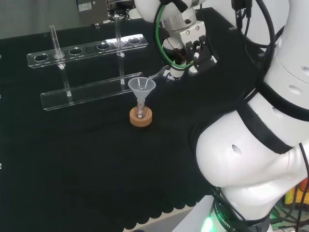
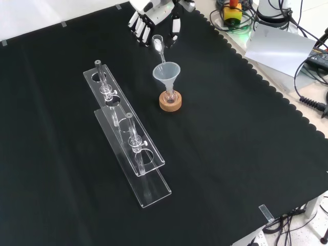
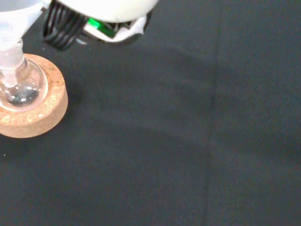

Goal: Pour all the NaCl from the weighing funnel into the round-bottom flask.

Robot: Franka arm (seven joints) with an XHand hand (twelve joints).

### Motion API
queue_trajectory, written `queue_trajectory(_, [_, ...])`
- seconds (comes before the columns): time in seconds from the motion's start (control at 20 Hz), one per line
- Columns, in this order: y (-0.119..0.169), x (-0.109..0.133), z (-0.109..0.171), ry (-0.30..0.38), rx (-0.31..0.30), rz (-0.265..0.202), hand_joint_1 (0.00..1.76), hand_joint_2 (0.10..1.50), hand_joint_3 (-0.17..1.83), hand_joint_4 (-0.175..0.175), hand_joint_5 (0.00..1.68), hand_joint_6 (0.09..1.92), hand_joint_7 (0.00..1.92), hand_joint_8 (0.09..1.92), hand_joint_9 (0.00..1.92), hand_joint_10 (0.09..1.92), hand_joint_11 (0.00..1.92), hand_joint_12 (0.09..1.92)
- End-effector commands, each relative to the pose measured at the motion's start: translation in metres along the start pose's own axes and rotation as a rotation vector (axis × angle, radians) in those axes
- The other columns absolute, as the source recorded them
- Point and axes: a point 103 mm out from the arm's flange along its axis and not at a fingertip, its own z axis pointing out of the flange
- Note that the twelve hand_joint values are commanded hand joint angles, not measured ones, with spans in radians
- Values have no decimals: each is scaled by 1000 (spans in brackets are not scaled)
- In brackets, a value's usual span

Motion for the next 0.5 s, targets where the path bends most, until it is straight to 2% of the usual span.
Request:
queue_trajectory(0.05, [1,4,-4,-31,20,-6,1101,661,826,90,1094,1062,653,665,777,534,383,1323])
queue_trajectory(0.5, [3,10,-11,-142,42,0,1101,660,826,95,1096,1060,649,662,778,532,380,1323])
